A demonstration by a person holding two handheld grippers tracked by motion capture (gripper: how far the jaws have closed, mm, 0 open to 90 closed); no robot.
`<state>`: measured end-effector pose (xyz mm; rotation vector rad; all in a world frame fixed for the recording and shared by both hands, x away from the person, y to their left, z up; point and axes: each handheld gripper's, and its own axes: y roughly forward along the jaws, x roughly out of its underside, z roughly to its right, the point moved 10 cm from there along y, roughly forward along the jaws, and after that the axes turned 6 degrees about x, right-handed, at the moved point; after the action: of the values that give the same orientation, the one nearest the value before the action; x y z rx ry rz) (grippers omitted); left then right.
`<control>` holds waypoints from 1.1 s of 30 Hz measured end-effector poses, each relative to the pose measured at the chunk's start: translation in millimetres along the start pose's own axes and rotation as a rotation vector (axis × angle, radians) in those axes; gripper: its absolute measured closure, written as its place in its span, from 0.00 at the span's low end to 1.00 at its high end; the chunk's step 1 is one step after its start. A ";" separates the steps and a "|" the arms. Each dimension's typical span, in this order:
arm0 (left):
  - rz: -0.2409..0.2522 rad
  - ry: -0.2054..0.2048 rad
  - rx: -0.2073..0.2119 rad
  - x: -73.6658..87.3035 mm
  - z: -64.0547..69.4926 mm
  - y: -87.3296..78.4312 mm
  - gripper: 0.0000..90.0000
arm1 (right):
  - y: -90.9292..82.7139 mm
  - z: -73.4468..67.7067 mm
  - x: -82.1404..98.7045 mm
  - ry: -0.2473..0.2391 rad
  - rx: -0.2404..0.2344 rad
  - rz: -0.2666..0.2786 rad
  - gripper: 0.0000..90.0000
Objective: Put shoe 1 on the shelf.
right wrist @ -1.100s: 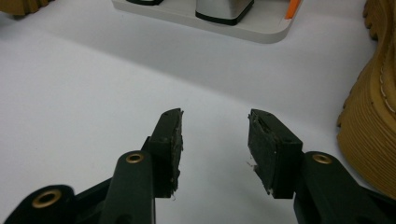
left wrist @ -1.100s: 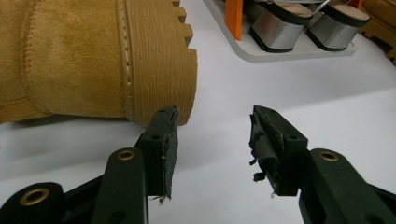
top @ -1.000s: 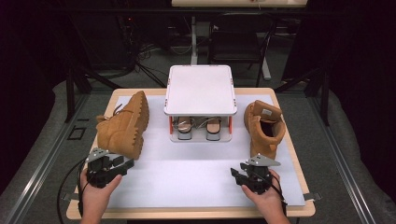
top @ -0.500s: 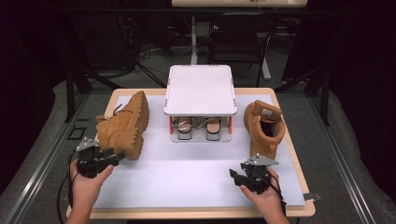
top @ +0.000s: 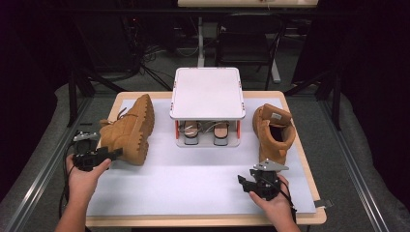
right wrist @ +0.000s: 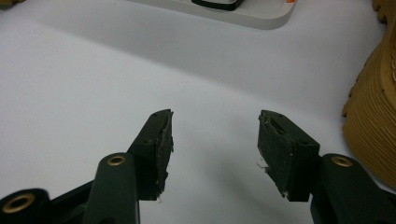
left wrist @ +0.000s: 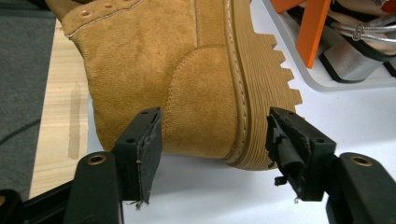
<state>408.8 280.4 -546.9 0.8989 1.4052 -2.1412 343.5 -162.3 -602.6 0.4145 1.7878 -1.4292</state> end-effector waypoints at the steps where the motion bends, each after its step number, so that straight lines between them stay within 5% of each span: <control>1: 0.004 -0.017 -0.004 0.1 -2.4 0.4 0.41 | 0.2 0.2 0.6 0.000 0.003 -0.005 0.50; 19: -0.059 -0.061 -0.041 -18.7 -26.9 -6.2 0.41 | 2.5 -1.7 2.5 0.000 -0.006 -0.013 0.49; 33: -0.139 -0.184 -0.035 -28.6 -45.5 7.3 0.35 | 4.4 -2.7 4.5 0.006 -0.013 -0.023 0.49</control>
<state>446.5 319.2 -543.8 0.5898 1.4442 -2.2284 342.6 -159.4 -608.8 0.3927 1.8109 -1.4331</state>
